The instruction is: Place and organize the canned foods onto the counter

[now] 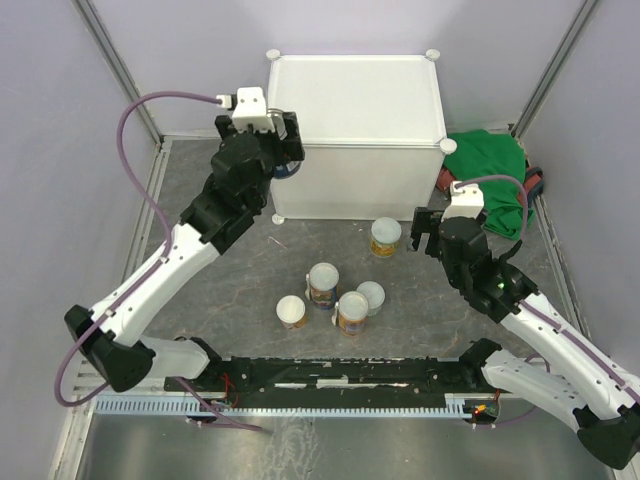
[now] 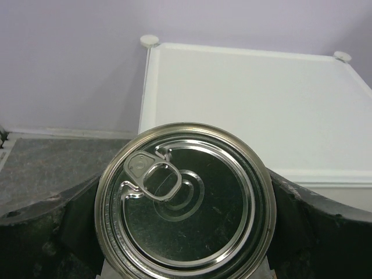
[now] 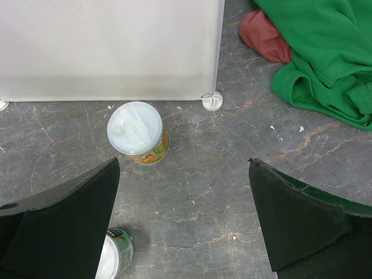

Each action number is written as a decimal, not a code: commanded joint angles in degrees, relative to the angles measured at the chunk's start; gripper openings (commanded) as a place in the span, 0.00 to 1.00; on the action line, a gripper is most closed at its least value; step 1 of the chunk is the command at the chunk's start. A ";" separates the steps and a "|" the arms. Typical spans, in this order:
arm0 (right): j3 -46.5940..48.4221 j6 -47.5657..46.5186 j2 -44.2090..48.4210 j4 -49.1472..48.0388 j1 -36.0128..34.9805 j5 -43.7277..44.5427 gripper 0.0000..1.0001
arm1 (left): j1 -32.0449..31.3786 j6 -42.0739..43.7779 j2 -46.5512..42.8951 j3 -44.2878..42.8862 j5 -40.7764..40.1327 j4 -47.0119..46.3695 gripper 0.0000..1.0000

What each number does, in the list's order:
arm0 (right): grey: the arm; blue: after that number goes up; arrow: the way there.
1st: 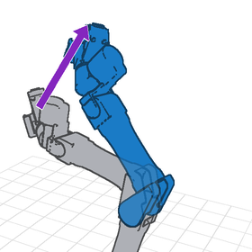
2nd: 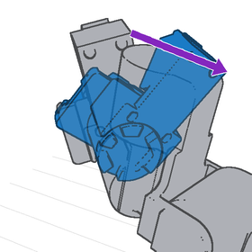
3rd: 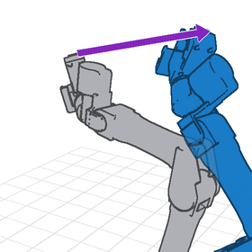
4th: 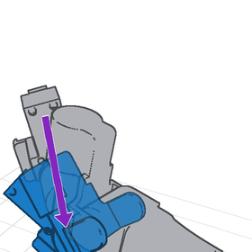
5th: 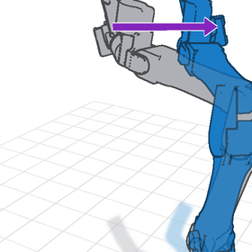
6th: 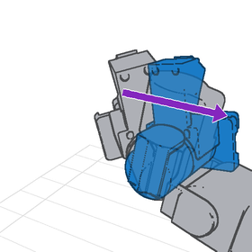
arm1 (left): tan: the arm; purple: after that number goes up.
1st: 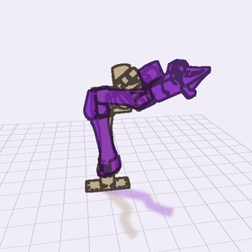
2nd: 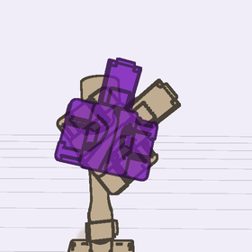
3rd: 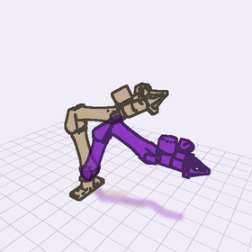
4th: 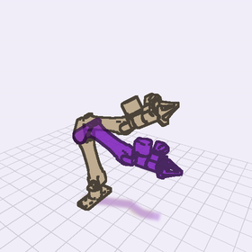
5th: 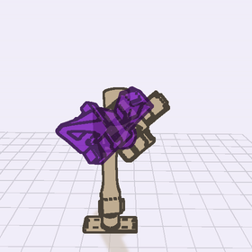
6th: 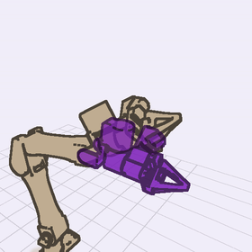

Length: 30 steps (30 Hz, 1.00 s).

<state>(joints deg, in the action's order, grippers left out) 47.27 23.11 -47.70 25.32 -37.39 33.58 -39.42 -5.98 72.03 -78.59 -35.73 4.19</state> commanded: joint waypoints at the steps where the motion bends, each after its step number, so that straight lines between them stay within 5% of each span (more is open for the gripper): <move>1: 3.03 -0.07 0.18 -0.73 -0.17 0.13 1.00 | -0.31 5.74 3.44 -12.47 0.47 -7.77 0.03; 14: 3.08 -0.42 -1.46 -2.73 -0.21 -0.60 1.00 | 1.20 13.67 21.75 -33.63 -1.08 -6.64 0.03; 19: 3.57 -0.74 -2.44 -3.59 -0.12 -0.77 1.00 | 5.95 11.06 30.38 -45.38 2.48 -3.04 0.03; 30: 5.87 -1.67 -4.12 -3.44 -0.21 -1.60 1.00 | 15.59 0.60 38.62 -50.41 12.30 -4.20 0.03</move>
<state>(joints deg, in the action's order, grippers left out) 49.82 22.39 -51.64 23.94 -37.39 32.71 -25.15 -0.89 111.26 -122.06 -27.22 9.85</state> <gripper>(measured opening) 0.998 0.944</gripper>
